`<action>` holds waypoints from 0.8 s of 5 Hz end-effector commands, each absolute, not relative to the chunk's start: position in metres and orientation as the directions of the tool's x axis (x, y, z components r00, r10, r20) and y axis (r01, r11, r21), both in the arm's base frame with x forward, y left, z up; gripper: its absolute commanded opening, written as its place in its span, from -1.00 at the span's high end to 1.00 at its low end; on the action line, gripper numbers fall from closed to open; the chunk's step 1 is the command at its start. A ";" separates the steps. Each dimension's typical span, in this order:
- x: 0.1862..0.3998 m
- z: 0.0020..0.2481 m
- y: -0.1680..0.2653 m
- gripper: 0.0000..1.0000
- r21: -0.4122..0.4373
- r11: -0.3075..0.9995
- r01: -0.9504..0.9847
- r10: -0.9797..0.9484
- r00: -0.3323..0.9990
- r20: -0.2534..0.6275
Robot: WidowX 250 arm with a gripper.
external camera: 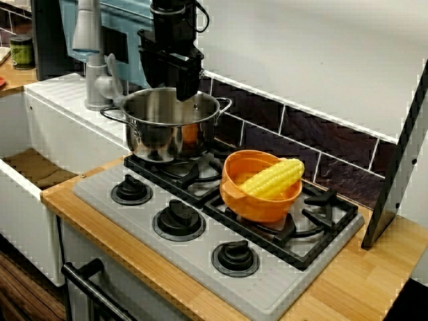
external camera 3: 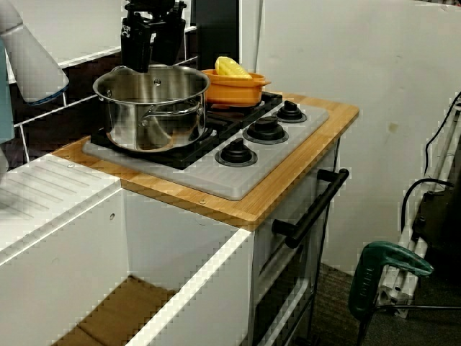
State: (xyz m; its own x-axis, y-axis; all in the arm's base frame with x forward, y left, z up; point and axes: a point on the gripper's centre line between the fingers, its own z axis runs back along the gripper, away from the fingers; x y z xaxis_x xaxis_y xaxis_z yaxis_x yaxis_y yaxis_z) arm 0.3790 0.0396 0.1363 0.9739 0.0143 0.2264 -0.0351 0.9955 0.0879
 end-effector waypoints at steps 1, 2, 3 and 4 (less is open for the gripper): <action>0.374 0.139 0.035 -1.00 0.129 0.991 -0.025 -0.011 0.963 0.268; 0.371 0.136 0.036 -1.00 0.131 0.991 -0.029 -0.009 0.960 0.280; 0.371 0.131 0.040 -1.00 0.135 0.990 -0.037 -0.001 0.961 0.275; 0.371 0.126 0.046 -1.00 0.140 0.989 -0.049 0.009 0.962 0.273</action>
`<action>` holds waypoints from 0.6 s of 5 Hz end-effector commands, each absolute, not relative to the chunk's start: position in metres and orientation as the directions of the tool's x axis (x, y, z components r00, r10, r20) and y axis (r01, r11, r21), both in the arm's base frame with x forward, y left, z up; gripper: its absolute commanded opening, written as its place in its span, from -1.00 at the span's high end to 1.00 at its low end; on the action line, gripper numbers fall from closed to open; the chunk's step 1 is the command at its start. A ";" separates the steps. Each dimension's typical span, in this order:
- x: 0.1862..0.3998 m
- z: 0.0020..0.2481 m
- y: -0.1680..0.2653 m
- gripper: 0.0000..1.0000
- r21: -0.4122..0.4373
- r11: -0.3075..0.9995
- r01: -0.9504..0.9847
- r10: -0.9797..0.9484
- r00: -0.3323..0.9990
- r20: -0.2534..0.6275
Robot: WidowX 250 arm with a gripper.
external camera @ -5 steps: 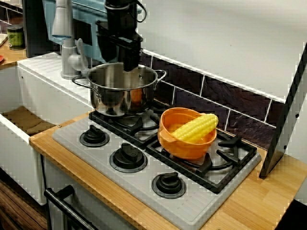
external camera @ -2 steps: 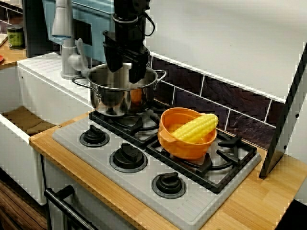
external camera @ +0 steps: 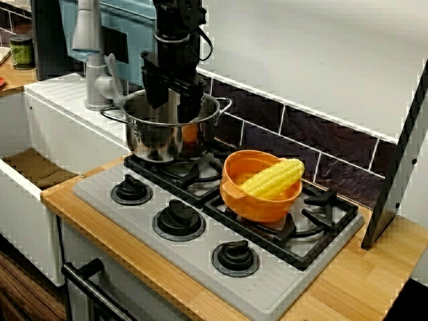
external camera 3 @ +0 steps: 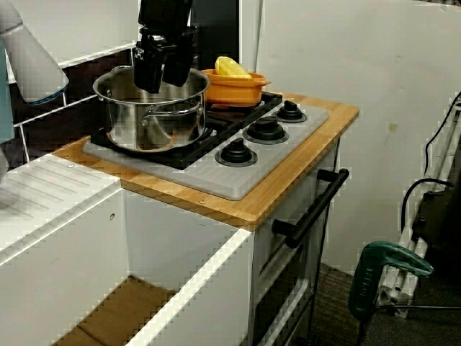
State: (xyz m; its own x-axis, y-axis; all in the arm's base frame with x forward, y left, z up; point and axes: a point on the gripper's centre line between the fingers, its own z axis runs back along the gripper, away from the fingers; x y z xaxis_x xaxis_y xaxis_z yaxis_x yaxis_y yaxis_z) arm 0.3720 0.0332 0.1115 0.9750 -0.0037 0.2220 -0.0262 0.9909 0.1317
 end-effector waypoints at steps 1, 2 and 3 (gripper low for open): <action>0.371 0.123 0.048 -1.00 0.137 0.989 -0.054 0.015 0.963 0.269; 0.371 0.125 0.050 -1.00 0.126 0.990 -0.063 0.026 0.961 0.275; 0.371 0.126 0.053 -1.00 0.116 0.990 -0.079 0.044 0.959 0.281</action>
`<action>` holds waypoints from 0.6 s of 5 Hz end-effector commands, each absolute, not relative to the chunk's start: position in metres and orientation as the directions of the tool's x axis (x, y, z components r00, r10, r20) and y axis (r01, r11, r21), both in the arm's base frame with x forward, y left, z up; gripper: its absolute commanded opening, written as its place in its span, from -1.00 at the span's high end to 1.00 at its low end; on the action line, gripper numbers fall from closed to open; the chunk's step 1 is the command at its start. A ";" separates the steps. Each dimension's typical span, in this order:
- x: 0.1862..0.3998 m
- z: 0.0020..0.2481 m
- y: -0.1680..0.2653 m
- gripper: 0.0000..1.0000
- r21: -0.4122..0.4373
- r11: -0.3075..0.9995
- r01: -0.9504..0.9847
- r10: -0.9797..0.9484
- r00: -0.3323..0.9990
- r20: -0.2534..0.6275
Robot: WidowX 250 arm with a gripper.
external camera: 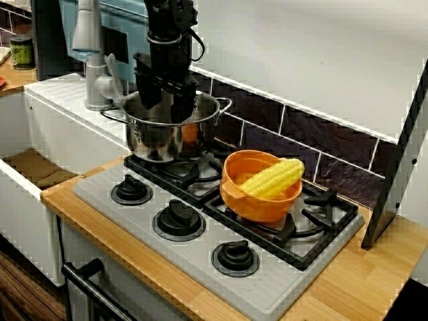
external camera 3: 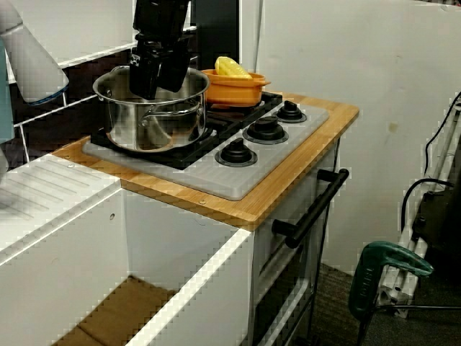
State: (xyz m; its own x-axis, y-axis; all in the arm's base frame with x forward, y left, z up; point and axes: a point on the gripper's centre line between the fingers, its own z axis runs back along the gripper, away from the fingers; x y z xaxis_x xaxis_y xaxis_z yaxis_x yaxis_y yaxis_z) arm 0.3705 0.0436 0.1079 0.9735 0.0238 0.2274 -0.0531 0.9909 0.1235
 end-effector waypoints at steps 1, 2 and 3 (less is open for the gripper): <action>0.372 0.122 0.052 -1.00 0.119 0.989 -0.086 0.049 0.959 0.280; 0.372 0.119 0.049 -1.00 0.121 0.989 -0.083 0.047 0.960 0.277; 0.372 0.116 0.047 -1.00 0.123 0.989 -0.080 0.044 0.962 0.268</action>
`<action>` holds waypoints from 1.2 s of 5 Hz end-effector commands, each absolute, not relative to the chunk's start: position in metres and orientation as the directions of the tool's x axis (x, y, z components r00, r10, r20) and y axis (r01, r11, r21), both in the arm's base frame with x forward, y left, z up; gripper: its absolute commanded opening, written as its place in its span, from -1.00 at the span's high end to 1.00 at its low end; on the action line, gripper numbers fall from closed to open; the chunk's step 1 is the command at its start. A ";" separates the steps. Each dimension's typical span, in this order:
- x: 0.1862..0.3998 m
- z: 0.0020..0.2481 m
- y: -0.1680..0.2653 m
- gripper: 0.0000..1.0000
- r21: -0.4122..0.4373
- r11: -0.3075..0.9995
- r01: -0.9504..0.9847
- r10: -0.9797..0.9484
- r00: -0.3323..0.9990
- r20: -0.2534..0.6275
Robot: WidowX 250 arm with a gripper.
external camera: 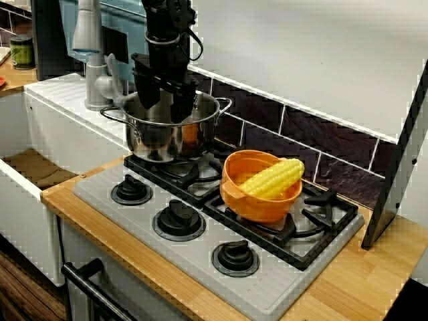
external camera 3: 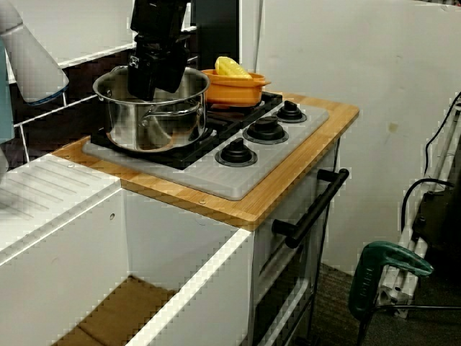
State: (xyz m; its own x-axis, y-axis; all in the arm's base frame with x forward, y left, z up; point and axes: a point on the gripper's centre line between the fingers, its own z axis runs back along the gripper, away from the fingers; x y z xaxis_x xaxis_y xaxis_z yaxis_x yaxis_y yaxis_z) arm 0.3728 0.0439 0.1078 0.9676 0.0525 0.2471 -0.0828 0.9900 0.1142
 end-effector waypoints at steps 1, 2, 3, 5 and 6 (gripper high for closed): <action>0.374 0.116 0.047 -1.00 0.122 0.989 -0.086 0.052 0.964 0.262; 0.374 0.122 0.048 -1.00 0.112 0.990 -0.087 0.055 0.965 0.256; 0.371 0.133 0.049 -1.00 0.096 0.991 -0.094 0.066 0.964 0.257; 0.363 0.156 0.050 -1.00 0.059 0.993 -0.101 0.082 0.961 0.266; 0.362 0.170 0.045 -1.00 0.032 0.994 -0.102 0.090 0.960 0.267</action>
State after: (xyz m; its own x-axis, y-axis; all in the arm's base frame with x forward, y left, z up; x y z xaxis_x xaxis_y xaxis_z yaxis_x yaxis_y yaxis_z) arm 0.3620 0.0388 0.1373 0.9806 0.0900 0.1740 -0.0961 0.9950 0.0271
